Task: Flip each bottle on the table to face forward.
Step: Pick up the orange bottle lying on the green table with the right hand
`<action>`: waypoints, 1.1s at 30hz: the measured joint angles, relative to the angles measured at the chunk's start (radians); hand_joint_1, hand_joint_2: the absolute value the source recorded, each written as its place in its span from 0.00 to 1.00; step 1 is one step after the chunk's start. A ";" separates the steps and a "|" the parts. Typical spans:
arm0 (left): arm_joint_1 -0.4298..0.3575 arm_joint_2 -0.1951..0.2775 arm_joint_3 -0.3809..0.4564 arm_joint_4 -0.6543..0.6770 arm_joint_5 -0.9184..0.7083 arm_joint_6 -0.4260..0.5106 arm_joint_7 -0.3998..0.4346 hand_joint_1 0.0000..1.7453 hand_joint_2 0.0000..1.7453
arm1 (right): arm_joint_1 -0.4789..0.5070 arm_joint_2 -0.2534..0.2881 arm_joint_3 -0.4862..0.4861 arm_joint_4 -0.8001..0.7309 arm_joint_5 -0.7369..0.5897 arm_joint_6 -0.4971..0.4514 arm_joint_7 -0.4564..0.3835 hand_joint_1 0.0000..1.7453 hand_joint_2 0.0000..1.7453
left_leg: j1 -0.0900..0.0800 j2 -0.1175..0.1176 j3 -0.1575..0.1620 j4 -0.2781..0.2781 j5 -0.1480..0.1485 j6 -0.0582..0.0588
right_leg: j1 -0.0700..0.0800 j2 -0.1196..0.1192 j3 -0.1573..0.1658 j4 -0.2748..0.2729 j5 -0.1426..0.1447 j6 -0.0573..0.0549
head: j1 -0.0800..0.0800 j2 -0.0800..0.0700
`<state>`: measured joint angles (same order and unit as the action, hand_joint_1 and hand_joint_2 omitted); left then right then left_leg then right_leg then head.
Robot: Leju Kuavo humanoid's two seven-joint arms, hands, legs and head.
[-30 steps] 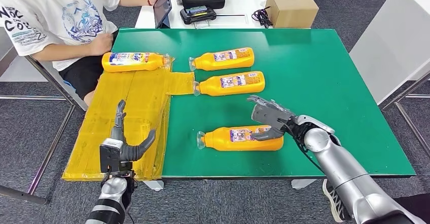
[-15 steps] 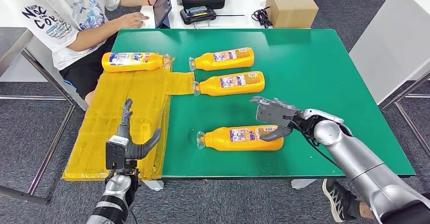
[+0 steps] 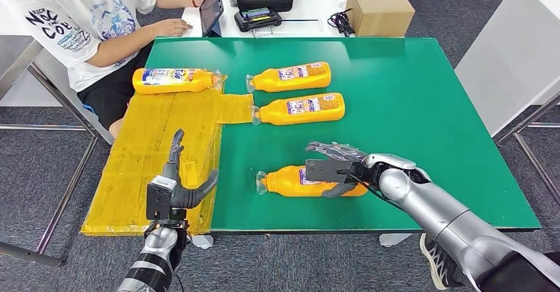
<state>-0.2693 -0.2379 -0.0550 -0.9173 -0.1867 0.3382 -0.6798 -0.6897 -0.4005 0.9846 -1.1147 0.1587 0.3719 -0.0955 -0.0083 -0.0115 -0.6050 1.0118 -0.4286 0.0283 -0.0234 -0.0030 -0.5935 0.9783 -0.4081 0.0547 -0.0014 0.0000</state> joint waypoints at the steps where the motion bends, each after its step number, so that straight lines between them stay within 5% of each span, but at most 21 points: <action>1: 0.000 -0.001 0.000 0.001 0.001 -0.001 0.000 0.00 1.00 | -0.003 0.004 0.009 0.006 0.006 -0.005 0.004 0.00 1.00 | 0.000 0.000 0.000 0.000 0.000 0.000 | 0.000 0.000 0.000 0.000 0.000 0.000 | 0.000 0.000; 33: -0.005 -0.017 -0.001 0.023 0.031 -0.032 0.000 0.00 1.00 | -0.011 0.033 0.098 0.106 0.125 -0.068 0.082 0.00 1.00 | 0.000 0.000 0.000 0.000 0.000 0.000 | 0.000 0.000 0.000 0.000 0.000 0.000 | 0.000 0.000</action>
<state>-0.2745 -0.2552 -0.0557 -0.8946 -0.1560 0.3063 -0.6796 -0.7011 -0.3680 1.0826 -1.0082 0.2832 0.3035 -0.0137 -0.0083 -0.0114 -0.6046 1.0119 -0.4286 0.0283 -0.0234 -0.0030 -0.5937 0.9781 -0.4081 0.0547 -0.0014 0.0000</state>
